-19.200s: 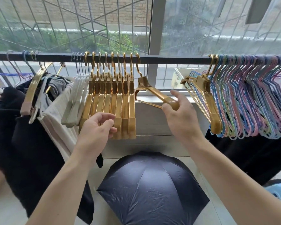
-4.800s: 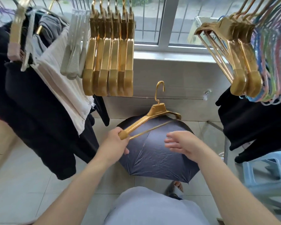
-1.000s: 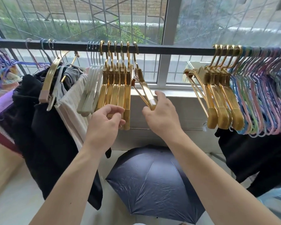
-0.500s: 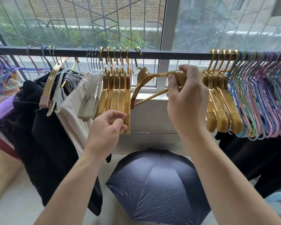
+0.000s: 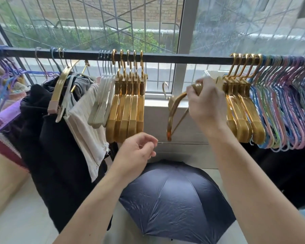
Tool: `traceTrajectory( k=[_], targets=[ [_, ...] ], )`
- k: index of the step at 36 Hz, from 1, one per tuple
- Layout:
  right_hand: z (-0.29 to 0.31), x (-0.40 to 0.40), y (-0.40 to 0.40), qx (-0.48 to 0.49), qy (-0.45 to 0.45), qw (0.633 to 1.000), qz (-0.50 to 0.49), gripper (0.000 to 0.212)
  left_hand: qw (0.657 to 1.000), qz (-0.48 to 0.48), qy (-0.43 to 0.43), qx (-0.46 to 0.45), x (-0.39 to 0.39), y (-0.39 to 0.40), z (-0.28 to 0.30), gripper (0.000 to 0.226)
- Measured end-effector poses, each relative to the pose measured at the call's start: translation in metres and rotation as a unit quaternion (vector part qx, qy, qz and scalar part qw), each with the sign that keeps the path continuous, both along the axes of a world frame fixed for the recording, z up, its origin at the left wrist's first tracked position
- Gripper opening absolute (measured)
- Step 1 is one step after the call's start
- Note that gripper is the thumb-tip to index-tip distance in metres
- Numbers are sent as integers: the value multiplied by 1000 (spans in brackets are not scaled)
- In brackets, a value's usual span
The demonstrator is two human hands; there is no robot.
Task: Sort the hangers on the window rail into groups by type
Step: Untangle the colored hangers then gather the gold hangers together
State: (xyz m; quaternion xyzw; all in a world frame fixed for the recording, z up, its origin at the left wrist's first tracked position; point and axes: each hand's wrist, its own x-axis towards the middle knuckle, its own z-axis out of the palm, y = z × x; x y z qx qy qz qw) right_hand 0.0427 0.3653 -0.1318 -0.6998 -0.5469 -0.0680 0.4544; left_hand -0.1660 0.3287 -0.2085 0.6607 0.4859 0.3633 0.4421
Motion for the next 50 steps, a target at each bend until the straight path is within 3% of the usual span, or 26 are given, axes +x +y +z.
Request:
traceTrajectory(
  k=[4, 9, 12, 15, 18, 20, 23, 25, 27, 31, 36, 40, 45, 48, 50],
  targets=[
    [-48, 11, -17, -110, 65, 992, 7, 21, 987, -79, 78, -116, 3, -2, -43, 14],
    [-123, 33, -30, -196, 294, 936, -3, 25, 937, -140, 230, -221, -4, -4, -105, 15],
    [-157, 44, -49, -218, 431, 876, -5, 27, 921, -110, 264, -266, -13, -5, -150, 44],
    [-190, 55, -68, -261, 497, 827, -17, 33, 933, -35, 248, -257, -25, -9, -187, 76],
    [-215, 67, -85, -285, 573, 768, 2, 35, 935, -33, 255, -242, -36, -21, -215, 88],
    [-229, 74, -99, -281, 616, 735, 36, 36, 927, -44, 265, -261, -47, -30, -235, 76],
    [-243, 85, -119, -270, 660, 696, 87, 35, 910, -84, 316, -256, -62, -38, -247, 9],
    [-250, 94, -130, -264, 679, 678, 97, 34, 888, -119, 355, -267, -72, -40, -248, 18],
    [-258, 102, -142, -248, 702, 664, 77, 34, 873, -143, 342, -317, -79, -43, -243, 21],
    [-279, 112, -157, -221, 741, 634, 5, 36, 895, -106, 238, -361, -86, -44, -229, 20],
    [-294, 105, -148, -145, 778, 607, -71, 38, 930, -45, 122, -344, -78, -35, -213, 24],
    [-296, 84, -130, -256, 709, 653, -75, 45, 942, 12, 52, -331, -62, -31, -194, 19],
    [-257, 25, -115, -392, 616, 682, 40, 39, 955, 44, 78, -282, -15, -30, -171, 10],
    [-230, -16, -108, -397, 585, 689, 159, 39, 975, 68, 88, -192, 18, -39, -174, 9],
    [-215, -39, -104, -390, 570, 688, 223, 33, 986, 30, 73, -147, 37, -53, -170, 14]
  ],
)
